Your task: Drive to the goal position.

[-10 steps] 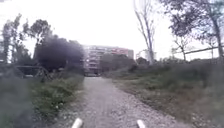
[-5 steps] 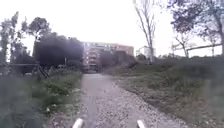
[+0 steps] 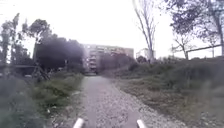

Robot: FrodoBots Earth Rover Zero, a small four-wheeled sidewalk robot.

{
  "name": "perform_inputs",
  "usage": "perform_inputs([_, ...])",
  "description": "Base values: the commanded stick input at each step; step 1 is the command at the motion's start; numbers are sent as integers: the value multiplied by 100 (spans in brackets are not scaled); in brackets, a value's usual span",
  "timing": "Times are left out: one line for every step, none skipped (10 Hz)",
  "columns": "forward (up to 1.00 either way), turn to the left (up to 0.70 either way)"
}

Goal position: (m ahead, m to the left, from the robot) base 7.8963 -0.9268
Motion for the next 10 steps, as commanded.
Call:
perform_inputs([50,0])
perform_inputs([50,0])
perform_inputs([50,0])
perform_inputs([50,5])
perform_inputs([50,14])
perform_inputs([50,24])
perform_inputs([50,33])
perform_inputs([50,27])
perform_inputs([50,15])
perform_inputs([50,2])
